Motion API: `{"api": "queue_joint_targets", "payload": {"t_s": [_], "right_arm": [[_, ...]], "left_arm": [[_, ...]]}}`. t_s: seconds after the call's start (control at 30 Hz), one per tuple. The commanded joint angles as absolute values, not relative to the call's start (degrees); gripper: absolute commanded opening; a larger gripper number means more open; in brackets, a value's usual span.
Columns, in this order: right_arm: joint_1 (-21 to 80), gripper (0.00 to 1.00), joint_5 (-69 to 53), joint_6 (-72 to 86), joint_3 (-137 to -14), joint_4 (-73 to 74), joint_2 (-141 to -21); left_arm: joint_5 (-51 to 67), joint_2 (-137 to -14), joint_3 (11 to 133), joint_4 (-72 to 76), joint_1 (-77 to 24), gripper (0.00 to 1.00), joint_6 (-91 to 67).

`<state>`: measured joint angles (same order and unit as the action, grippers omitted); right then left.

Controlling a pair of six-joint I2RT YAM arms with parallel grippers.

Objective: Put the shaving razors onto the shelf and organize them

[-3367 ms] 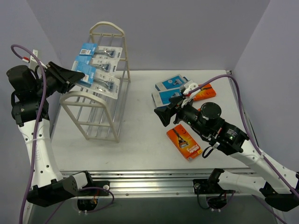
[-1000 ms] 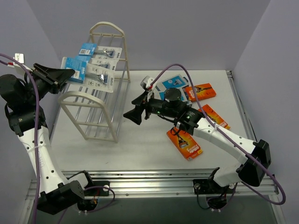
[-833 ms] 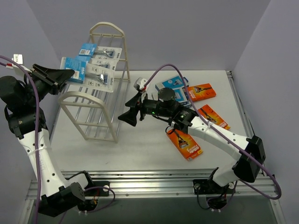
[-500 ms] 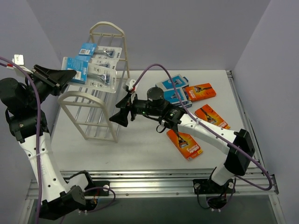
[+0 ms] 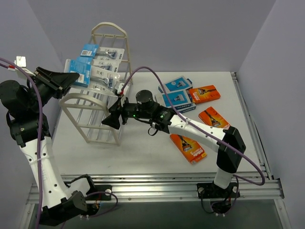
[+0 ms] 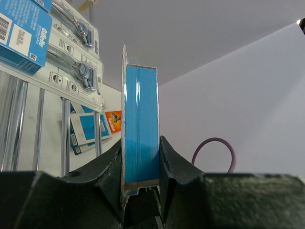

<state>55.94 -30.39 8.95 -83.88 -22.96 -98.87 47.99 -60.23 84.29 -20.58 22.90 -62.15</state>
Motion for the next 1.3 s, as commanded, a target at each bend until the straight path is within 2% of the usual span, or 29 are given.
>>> {"api": "queue_joint_targets", "payload": {"t_s": [0.0, 0.13, 0.27, 0.37, 0.43, 1.2, 1.23, 1.27], "right_arm": [[56.34, 0.6, -28.48, 8.88, -87.1, -25.93, -99.93], [56.34, 0.5, -28.13, 8.88, -87.28, -25.75, -100.28], [56.34, 0.2, -27.34, 8.88, -87.27, -25.58, -100.37], [56.42, 0.06, -26.9, 8.79, -86.93, -25.23, -100.2], [56.34, 0.01, -26.46, 8.62, -86.57, -24.87, -99.76], [52.65, 0.0, -27.59, 7.47, -79.63, -22.76, -91.85], [52.65, 0.0, -27.68, 7.38, -79.45, -22.76, -91.85], [52.65, 0.05, -27.86, 7.38, -79.28, -22.76, -91.67]], "left_arm": [[47.64, -59.41, 85.25, -19.51, 22.41, 0.02, -61.17], [47.72, -59.68, 85.43, -19.34, 22.24, 0.02, -60.91], [47.64, -59.5, 85.17, -19.34, 22.24, 0.02, -60.73], [47.9, -59.5, 84.99, -19.16, 22.15, 0.02, -60.82], [48.08, -59.59, 84.99, -19.07, 22.15, 0.02, -60.82], [47.81, -60.03, 84.46, -19.25, 21.62, 0.02, -60.29], [47.81, -60.03, 84.38, -19.34, 21.62, 0.02, -60.29], [47.73, -60.12, 84.38, -19.25, 21.62, 0.02, -60.29]]}}
